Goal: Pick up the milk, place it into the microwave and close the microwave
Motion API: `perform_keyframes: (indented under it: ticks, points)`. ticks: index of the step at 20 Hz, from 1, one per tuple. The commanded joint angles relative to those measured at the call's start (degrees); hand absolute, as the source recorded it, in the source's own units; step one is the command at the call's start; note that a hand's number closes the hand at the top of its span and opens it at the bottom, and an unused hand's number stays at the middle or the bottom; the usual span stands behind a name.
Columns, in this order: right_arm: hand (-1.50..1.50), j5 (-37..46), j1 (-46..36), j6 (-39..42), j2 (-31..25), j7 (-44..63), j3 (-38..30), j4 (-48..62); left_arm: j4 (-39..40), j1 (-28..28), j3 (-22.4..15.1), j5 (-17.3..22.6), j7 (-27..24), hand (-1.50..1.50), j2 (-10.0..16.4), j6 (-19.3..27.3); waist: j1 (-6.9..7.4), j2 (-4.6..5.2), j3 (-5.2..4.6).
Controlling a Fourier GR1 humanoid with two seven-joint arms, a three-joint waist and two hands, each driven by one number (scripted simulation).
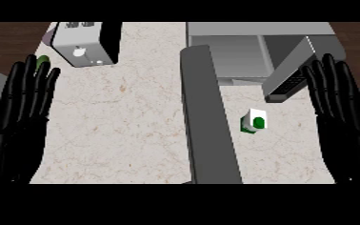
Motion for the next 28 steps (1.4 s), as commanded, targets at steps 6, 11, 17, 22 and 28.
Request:
perform_keyframes:
  ticks: [6,11,17,22,28]
  points:
    - [-1.50,7.6,-4.1,-11.7,4.2,-2.3,11.9,8.2,-0.4,3.9,-2.2,-6.3,-3.2,-1.50,-1.6,2.3,1.55,-0.66,0.48]
    - [-1.50,-6.4,-0.5,-3.0,4.3,2.3,15.5,4.7,-2.4,9.6,-3.3,2.7,-0.1,-1.50,-4.7,3.7,1.61,-0.73,0.48]
    - [-1.50,-0.9,2.2,-7.9,4.3,3.4,22.4,0.3,-3.2,15.3,-0.3,6.0,-5.2,-1.50,-3.9,0.1,1.27,-0.74,0.47]
    - [-1.50,3.1,3.2,-13.2,4.3,-0.5,20.0,4.3,-8.2,22.3,-1.1,6.8,-5.6,-1.50,-3.6,-0.9,1.51,-0.76,0.48]
    - [-1.50,1.9,-0.2,-13.0,3.2,-0.3,12.4,9.6,-5.3,27.0,0.9,10.3,-12.0,-1.50,-3.1,-5.6,1.70,-0.71,0.46]
